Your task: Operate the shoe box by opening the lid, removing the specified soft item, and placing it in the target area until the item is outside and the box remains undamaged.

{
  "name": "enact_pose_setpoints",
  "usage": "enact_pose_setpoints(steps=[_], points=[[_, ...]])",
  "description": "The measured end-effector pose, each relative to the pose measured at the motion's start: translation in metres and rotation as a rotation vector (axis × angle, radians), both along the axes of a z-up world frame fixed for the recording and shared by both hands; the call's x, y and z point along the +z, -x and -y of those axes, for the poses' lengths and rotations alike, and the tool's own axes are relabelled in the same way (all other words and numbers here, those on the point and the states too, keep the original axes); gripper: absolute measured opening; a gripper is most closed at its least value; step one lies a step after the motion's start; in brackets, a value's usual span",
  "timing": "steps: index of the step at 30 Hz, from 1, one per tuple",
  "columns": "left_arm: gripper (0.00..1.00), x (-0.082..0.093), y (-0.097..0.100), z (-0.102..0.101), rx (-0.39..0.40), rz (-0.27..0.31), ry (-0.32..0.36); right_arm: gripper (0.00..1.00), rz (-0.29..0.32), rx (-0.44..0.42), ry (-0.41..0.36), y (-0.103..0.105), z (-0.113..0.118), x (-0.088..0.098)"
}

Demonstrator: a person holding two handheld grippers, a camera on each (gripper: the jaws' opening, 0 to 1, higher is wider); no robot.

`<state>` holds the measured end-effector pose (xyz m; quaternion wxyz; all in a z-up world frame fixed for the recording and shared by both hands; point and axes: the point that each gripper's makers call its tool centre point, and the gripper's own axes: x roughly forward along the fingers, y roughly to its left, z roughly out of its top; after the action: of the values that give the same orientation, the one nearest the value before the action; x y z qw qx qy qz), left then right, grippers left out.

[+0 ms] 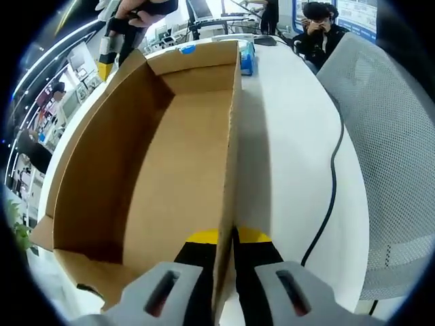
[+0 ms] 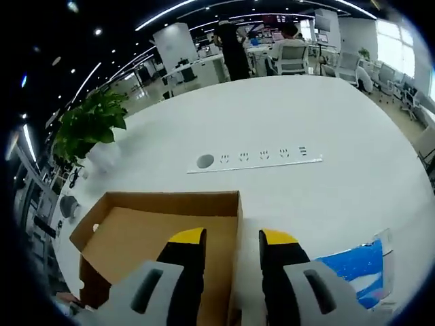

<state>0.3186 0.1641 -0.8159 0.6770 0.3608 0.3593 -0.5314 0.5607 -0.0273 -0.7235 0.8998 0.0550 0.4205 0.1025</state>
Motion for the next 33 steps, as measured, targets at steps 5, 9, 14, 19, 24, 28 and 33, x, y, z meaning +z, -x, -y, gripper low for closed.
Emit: enact_pose_setpoints(steps=[5,9,14,19,24,28,33], points=[[0.04,0.000,0.000,0.000,-0.001,-0.005,0.001,0.28,-0.008,-0.065,-0.079,-0.001,-0.004,-0.003],[0.04,0.000,0.000,0.000,-0.006,-0.005,0.000,0.25,0.014,-0.017,-0.017,-0.006,-0.006,-0.007],[0.04,0.001,0.001,0.000,-0.016,-0.006,0.000,0.22,-0.022,-0.031,0.004,-0.006,-0.001,-0.018],[0.04,0.001,0.000,0.000,-0.021,0.002,0.002,0.13,-0.068,0.020,0.055,0.001,-0.001,-0.031],[0.04,0.001,0.000,0.000,-0.014,0.003,0.001,0.01,-0.085,0.028,0.040,0.009,-0.008,-0.033],[0.04,0.001,0.000,0.000,-0.015,0.004,0.000,0.00,-0.051,0.047,0.112,0.007,-0.006,-0.030],[0.04,0.001,-0.001,0.000,-0.005,-0.004,0.001,0.00,-0.048,0.023,0.101,0.005,-0.003,-0.029]])
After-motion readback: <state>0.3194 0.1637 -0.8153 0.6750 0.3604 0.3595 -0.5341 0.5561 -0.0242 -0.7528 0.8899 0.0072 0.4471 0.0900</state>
